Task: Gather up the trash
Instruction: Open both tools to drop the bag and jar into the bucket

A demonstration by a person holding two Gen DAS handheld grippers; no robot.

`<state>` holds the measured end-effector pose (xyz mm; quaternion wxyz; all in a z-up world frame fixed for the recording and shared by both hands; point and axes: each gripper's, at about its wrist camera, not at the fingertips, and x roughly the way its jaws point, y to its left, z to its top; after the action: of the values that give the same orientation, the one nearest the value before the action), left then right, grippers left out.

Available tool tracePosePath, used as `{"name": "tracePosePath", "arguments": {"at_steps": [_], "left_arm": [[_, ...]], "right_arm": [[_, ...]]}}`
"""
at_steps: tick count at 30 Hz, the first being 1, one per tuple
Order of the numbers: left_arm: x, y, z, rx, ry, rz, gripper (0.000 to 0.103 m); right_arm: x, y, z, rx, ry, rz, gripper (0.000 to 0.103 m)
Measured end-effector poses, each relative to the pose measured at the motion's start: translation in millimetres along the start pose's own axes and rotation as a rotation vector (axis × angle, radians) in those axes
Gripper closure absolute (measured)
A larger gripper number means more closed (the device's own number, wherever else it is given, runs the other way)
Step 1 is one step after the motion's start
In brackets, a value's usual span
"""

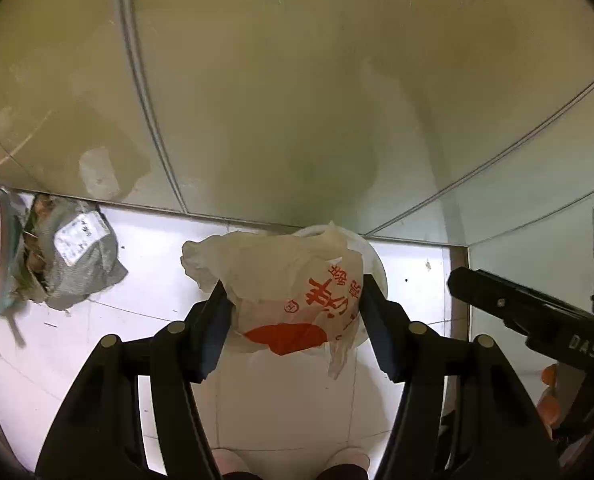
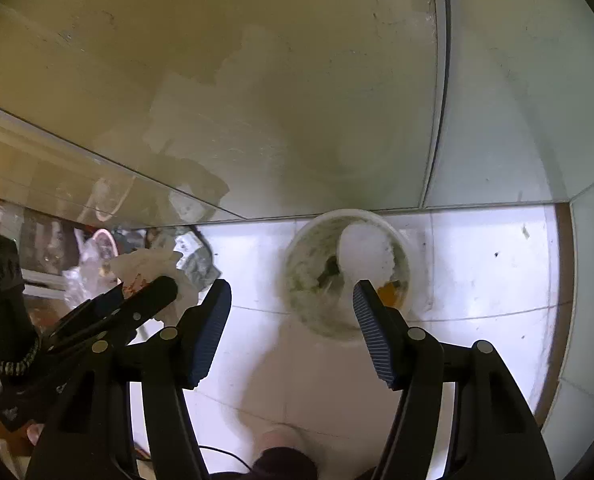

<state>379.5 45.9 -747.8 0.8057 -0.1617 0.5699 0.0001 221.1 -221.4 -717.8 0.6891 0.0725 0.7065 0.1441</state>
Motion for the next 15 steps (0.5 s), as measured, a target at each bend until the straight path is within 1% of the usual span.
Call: {"name": "tracePosePath", "arguments": {"at_steps": [4, 7, 8, 11, 13, 15], "left_arm": [[25.1, -13.1, 1.6, 0.026, 0.032, -0.028, 0.041], [43.9, -26.9, 2.8, 0.062, 0.057, -0.064, 0.038], [51.9, -33.1, 2.6, 0.080, 0.072, -0.075, 0.036], [72.7, -40.9, -0.2, 0.099, 0.114, -0.091, 0.031], [82.1, -45.0, -1.9, 0.105, 0.148, -0.096, 0.031], [85.4, -46.6, -3.2, 0.110, 0.160, -0.102, 0.031]], "right_arm": [[-8.2, -2.9, 2.6, -0.037, -0.041, -0.076, 0.043], [-14.7, -9.5, 3.6, -0.044, -0.061, -0.101, 0.043], [-18.9, -12.3, 3.0, -0.042, -0.070, -0.105, 0.043], [-26.1, -20.7, 3.7, -0.035, -0.091, -0.119, 0.043], [-28.6, -23.0, 3.6, -0.030, -0.101, -0.133, 0.043], [-30.8, -23.9, 3.1, -0.022, -0.110, -0.144, 0.043]]}}
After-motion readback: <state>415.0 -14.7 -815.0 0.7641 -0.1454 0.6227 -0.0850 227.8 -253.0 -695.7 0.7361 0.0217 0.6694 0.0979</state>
